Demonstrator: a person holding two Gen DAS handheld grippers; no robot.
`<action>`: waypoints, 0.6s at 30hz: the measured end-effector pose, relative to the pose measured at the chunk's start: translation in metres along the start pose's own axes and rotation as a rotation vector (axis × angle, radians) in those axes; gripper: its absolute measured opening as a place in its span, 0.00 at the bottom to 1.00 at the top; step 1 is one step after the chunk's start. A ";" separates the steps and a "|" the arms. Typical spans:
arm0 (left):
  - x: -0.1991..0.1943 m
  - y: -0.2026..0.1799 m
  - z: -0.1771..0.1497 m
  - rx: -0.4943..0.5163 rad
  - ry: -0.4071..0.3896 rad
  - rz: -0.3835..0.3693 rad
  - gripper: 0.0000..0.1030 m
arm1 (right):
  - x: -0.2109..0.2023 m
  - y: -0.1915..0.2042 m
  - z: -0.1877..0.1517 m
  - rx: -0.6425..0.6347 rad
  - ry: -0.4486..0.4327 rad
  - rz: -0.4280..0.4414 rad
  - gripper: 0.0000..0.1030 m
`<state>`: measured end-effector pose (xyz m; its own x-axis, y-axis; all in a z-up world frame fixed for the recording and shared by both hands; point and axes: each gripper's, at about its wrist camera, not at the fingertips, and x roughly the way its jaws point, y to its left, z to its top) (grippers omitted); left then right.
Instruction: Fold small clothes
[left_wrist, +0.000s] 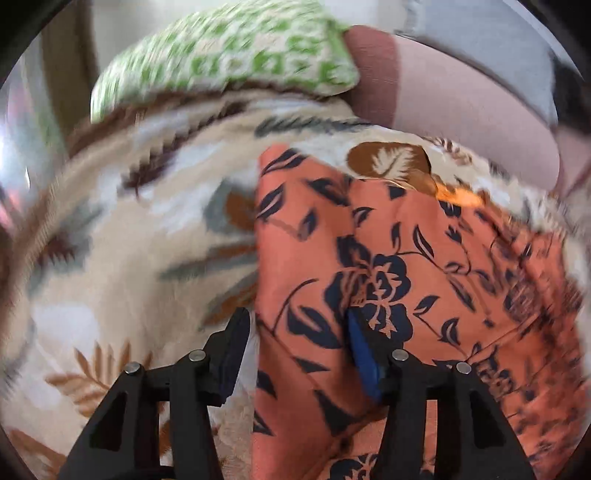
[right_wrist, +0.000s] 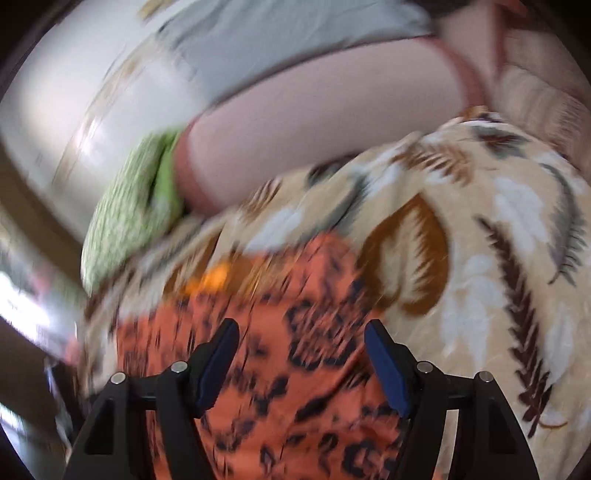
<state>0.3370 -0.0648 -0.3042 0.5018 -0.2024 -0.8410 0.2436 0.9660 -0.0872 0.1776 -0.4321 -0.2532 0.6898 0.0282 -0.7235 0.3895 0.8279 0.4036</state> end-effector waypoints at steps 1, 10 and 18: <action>0.001 0.007 0.001 -0.024 0.016 -0.016 0.55 | 0.009 0.019 -0.010 -0.099 0.059 -0.021 0.55; 0.004 0.027 -0.004 -0.093 0.043 -0.098 0.55 | 0.063 0.046 -0.035 -0.271 0.195 -0.135 0.47; 0.006 0.037 -0.004 -0.145 0.046 -0.164 0.55 | 0.087 0.071 -0.051 -0.572 0.185 -0.315 0.28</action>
<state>0.3458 -0.0295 -0.3141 0.4261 -0.3545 -0.8323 0.1954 0.9344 -0.2979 0.2338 -0.3427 -0.3158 0.4606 -0.2102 -0.8624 0.1357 0.9768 -0.1656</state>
